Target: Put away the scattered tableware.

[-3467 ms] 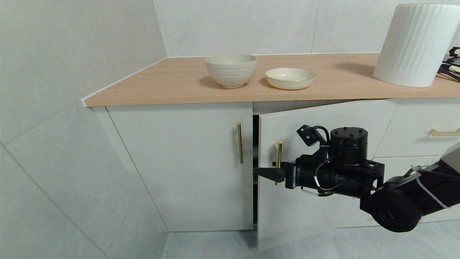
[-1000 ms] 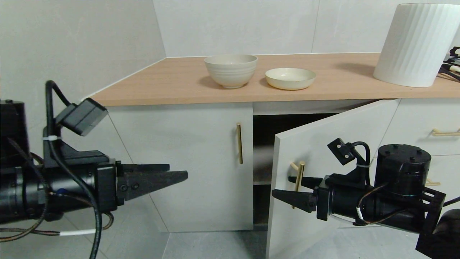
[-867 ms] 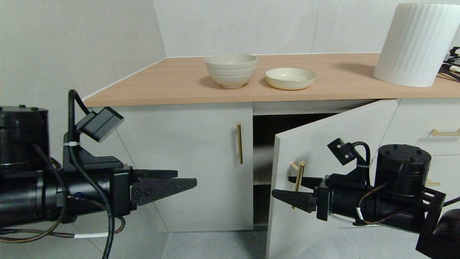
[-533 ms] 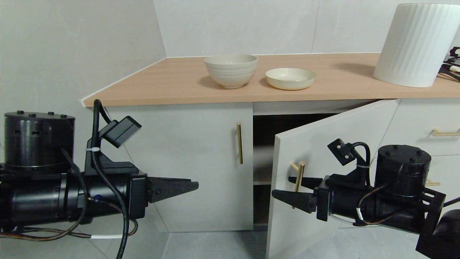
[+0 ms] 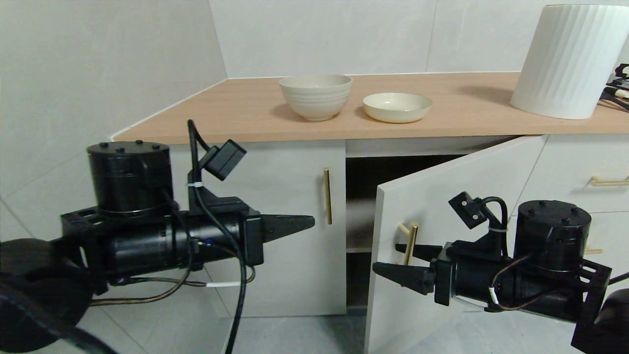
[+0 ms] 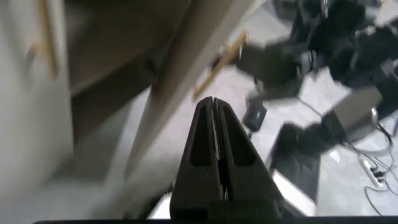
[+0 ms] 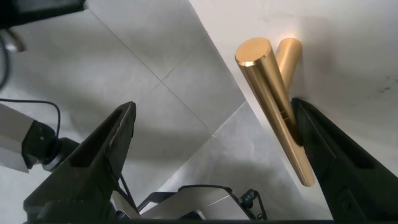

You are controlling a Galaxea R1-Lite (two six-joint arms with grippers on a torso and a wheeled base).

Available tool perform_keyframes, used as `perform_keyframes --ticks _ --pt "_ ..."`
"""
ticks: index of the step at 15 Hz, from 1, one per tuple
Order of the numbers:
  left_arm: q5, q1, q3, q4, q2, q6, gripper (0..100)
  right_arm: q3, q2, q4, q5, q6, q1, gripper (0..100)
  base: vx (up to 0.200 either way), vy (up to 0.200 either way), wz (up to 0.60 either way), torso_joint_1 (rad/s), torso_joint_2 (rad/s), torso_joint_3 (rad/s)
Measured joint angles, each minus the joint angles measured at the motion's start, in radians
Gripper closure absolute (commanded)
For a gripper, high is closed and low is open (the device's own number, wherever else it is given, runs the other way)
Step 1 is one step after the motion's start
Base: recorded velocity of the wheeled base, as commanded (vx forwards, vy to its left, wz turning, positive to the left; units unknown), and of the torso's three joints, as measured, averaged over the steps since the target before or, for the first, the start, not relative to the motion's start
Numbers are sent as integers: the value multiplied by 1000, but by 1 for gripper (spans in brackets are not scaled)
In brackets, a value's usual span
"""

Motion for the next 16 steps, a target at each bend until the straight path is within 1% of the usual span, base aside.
perform_keyframes --ticks 1,2,3,4,6,7,9,11,12,13,16 --pt "20 -29 -22 -43 44 -14 100 1 -3 1 -1 0 2 0 0 0 0 0 0 0" --pt "31 -50 -34 -58 81 -21 100 6 -9 1 -1 0 4 0 0 0 0 0 0 0" --pt "39 -68 -38 -62 112 -28 100 11 -14 3 -1 0 5 0 0 0 0 0 0 0" --pt "47 -85 -34 -61 136 -44 100 15 -20 3 0 0 6 0 0 0 0 0 0 0" --pt "88 -115 -37 -64 166 -79 100 24 -28 3 1 0 6 0 0 0 0 0 0 0" --pt "104 -125 -48 -70 184 -85 100 28 -30 3 2 0 6 0 0 0 0 0 0 0" --pt "136 -136 -63 -101 229 -87 100 31 -32 2 2 0 6 0 0 0 0 0 0 0" --pt "192 -154 -82 -159 289 -86 100 35 -34 1 3 0 5 0 0 0 0 0 0 0" --pt "210 -165 -100 -172 319 -77 100 37 -34 0 3 0 5 0 0 0 0 0 0 0" --pt "219 -174 -122 -181 347 -65 100 38 -34 -1 4 0 5 0 0 0 0 0 0 0" --pt "229 -181 -160 -217 411 -58 100 45 -37 -1 4 0 6 0 0 0 0 0 0 0"
